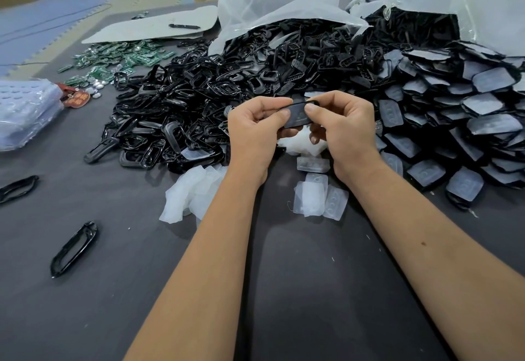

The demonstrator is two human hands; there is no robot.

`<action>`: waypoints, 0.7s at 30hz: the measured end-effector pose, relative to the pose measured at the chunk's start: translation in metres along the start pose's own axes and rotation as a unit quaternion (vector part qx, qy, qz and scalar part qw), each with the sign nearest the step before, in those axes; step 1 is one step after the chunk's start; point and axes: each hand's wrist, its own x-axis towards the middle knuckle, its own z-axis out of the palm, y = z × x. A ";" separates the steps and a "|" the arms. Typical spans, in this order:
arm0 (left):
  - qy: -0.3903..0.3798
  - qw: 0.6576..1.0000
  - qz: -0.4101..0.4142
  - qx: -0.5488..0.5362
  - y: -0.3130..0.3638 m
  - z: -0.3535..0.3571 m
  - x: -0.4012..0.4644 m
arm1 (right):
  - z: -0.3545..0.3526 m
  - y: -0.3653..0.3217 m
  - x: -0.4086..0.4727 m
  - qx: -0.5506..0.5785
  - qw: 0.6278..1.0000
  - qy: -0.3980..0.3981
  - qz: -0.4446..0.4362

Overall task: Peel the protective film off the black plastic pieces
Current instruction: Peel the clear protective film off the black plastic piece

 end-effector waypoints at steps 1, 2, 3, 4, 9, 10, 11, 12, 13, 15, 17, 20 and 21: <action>0.003 1.000 -0.003 0.001 0.000 0.000 0.000 | 0.000 0.000 0.000 -0.007 1.000 -0.006 -0.007; 0.005 1.000 -0.006 0.002 -0.001 0.000 0.000 | 0.000 0.000 -0.001 -0.016 1.000 -0.010 -0.013; 0.007 1.000 -0.009 0.003 -0.001 -0.001 0.001 | 0.001 0.000 -0.002 -0.027 0.999 -0.014 -0.018; 0.010 1.000 -0.013 0.003 -0.001 -0.001 0.001 | 0.001 0.000 -0.003 -0.038 0.999 -0.015 -0.024; 0.007 1.000 -0.030 0.005 -0.002 -0.003 0.003 | 0.003 0.000 -0.004 -0.075 0.996 -0.002 -0.039; 0.004 1.000 -0.029 0.008 -0.002 -0.004 0.004 | 0.003 0.000 -0.004 -0.078 0.996 0.001 -0.039; 0.000 1.000 -0.027 0.010 -0.003 -0.004 0.004 | 0.003 0.000 -0.004 -0.078 0.996 0.005 -0.039; -0.007 1.000 -0.023 0.012 -0.003 -0.005 0.004 | 0.003 0.001 -0.004 -0.076 0.996 0.008 -0.037; -0.016 1.000 -0.017 0.016 -0.003 -0.006 0.003 | 0.003 0.001 -0.004 -0.072 0.997 0.012 -0.035; -0.030 0.999 -0.006 0.028 -0.003 -0.006 0.002 | 0.002 0.001 -0.003 -0.075 0.997 0.017 -0.032; -0.023 0.999 -0.007 0.027 -0.002 -0.007 0.003 | 0.002 0.002 -0.003 -0.103 0.994 0.019 -0.041; -0.010 1.000 -0.024 0.017 -0.001 -0.008 0.004 | 0.004 0.003 -0.005 -0.153 0.985 0.017 -0.077; -0.009 0.999 -0.027 0.016 -0.001 -0.008 0.004 | 0.004 0.003 -0.005 -0.166 0.982 0.014 -0.086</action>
